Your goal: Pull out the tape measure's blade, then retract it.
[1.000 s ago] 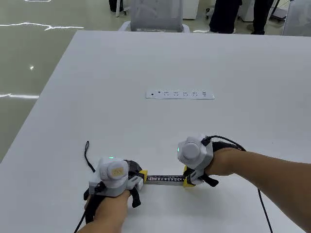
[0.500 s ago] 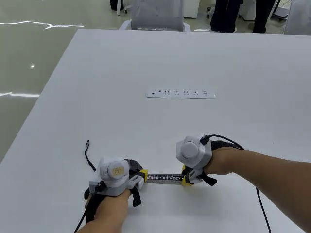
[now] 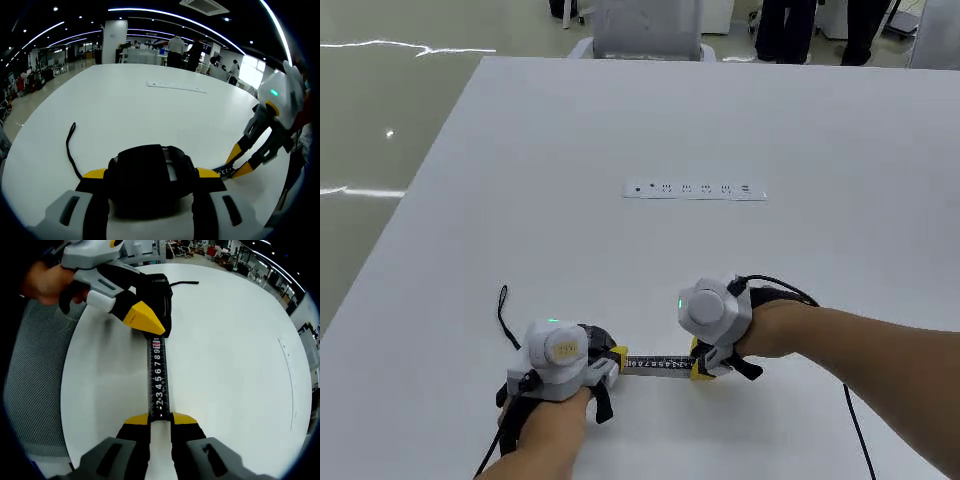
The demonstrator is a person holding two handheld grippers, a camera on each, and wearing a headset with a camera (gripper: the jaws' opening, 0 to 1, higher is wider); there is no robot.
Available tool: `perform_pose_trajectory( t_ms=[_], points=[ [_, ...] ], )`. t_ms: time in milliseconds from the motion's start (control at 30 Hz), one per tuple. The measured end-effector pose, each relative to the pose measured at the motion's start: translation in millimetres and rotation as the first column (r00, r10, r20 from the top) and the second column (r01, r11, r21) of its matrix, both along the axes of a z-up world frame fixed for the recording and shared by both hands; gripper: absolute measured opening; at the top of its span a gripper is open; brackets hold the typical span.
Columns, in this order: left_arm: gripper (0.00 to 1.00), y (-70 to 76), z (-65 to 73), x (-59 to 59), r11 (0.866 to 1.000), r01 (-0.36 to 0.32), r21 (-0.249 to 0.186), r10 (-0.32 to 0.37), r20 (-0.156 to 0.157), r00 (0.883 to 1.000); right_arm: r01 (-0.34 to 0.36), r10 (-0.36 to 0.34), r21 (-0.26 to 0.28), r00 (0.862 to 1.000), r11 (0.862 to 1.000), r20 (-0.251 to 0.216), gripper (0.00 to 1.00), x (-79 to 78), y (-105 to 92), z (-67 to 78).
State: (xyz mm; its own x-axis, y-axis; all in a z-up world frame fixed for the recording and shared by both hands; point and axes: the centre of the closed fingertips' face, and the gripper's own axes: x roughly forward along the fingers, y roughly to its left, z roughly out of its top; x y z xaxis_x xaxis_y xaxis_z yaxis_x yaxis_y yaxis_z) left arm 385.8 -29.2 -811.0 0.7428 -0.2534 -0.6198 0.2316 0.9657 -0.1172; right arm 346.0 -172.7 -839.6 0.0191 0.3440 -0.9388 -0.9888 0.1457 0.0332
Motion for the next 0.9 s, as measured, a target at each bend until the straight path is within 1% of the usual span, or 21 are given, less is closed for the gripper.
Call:
perform_pose_trajectory(
  t_ms=[900],
  points=[
    [0.64,0.5,0.1,-0.5,1.0,0.002,-0.001,-0.002,-0.001,1.0,-0.009,0.009,0.01,1.0,1.0,0.002,0.14,1.5,16.2,-0.4]
  ],
)
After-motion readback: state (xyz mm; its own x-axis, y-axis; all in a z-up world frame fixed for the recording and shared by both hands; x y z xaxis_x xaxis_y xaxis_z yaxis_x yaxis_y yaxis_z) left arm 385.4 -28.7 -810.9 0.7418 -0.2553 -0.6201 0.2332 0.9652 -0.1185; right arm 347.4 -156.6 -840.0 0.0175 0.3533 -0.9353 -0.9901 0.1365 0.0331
